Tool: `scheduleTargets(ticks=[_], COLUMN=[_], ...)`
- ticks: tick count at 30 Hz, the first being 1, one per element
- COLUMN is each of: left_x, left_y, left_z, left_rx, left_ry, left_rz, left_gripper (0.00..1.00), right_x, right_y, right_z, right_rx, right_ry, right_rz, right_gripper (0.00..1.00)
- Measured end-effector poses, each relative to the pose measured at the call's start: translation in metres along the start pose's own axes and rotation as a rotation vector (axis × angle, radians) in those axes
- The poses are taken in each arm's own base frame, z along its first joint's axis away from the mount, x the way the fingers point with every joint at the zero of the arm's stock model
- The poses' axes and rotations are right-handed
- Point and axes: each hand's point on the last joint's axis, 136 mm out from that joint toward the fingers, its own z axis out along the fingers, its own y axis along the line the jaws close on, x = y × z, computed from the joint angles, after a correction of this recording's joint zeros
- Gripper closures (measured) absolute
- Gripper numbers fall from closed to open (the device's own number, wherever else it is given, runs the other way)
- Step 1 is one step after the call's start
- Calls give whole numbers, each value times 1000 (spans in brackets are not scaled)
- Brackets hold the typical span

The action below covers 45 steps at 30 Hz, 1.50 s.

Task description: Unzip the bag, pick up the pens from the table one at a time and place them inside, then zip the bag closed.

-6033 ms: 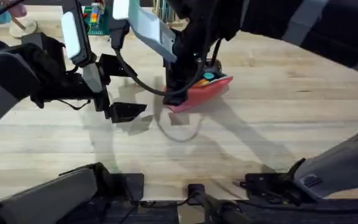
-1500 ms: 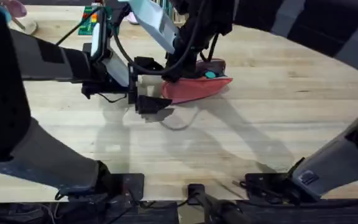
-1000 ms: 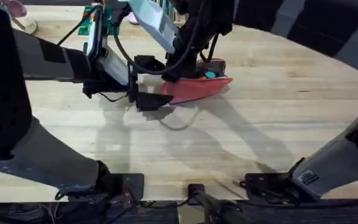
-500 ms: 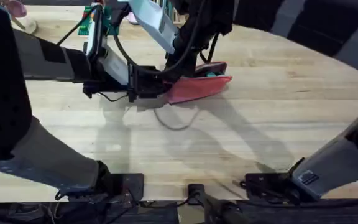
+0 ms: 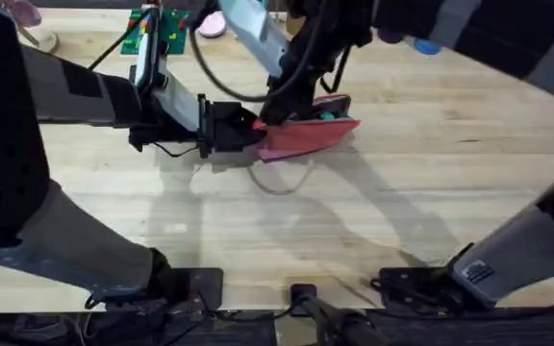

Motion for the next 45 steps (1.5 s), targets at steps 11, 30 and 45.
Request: scheduleTargets(ticks=[11, 30, 45], left_x=[-2, -2, -3], left_y=[-2, -2, -2], left_z=[2, 3, 5], left_rx=[10, 12, 19], left_ry=[-9, -9, -9], left_rz=[4, 6, 12], left_gripper=[957, 958, 958], right_x=[24, 61, 119], right_y=[-22, -50, -96], right_z=[-13, -29, -57], right_rx=[-34, -36, 18], right_ry=[-16, -7, -21], right_rz=[93, 153, 279], right_gripper=[970, 970, 969])
